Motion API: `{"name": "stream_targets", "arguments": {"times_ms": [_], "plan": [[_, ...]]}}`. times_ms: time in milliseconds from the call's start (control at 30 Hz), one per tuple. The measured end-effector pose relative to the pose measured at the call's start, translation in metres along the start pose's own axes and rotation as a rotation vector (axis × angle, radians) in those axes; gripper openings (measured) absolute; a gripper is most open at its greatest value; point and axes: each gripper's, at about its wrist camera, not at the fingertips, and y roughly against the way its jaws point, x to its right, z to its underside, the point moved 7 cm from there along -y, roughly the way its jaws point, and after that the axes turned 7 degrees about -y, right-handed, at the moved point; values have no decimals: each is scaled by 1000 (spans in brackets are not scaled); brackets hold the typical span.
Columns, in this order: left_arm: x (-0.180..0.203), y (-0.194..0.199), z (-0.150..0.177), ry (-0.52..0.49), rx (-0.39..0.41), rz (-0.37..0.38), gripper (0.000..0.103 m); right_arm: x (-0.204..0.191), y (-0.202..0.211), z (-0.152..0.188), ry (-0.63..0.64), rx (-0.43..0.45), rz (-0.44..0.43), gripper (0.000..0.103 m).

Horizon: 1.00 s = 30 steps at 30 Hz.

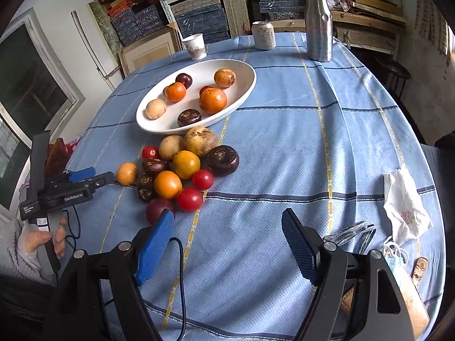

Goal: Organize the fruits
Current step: 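Grasp a large orange grapefruit with the left gripper while the right gripper grasps a dark red plum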

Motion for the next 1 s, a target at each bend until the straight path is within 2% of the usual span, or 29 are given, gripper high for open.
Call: {"name": "stream_targets", "arguments": {"times_ms": [100, 200, 400, 767, 833, 1000], "plan": [[11, -7, -3, -34, -9, 6, 77, 3, 1, 1, -11, 1, 6, 79], [13, -14, -5, -37, -19, 9, 67, 5, 3, 2, -17, 2, 10, 79], [19, -21, -9, -48, -16, 26, 64, 8, 3, 6, -21, -5, 17, 79], [21, -31, -12, -14, -29, 73, 50, 9, 1, 7, -27, -11, 19, 79], [22, -30, -11, -13, -28, 89, 39, 8, 0, 7, -23, -17, 15, 79], [19, -24, -8, 3, -22, 89, 39, 2, -3, 7, -3, -24, 1, 79]]}}
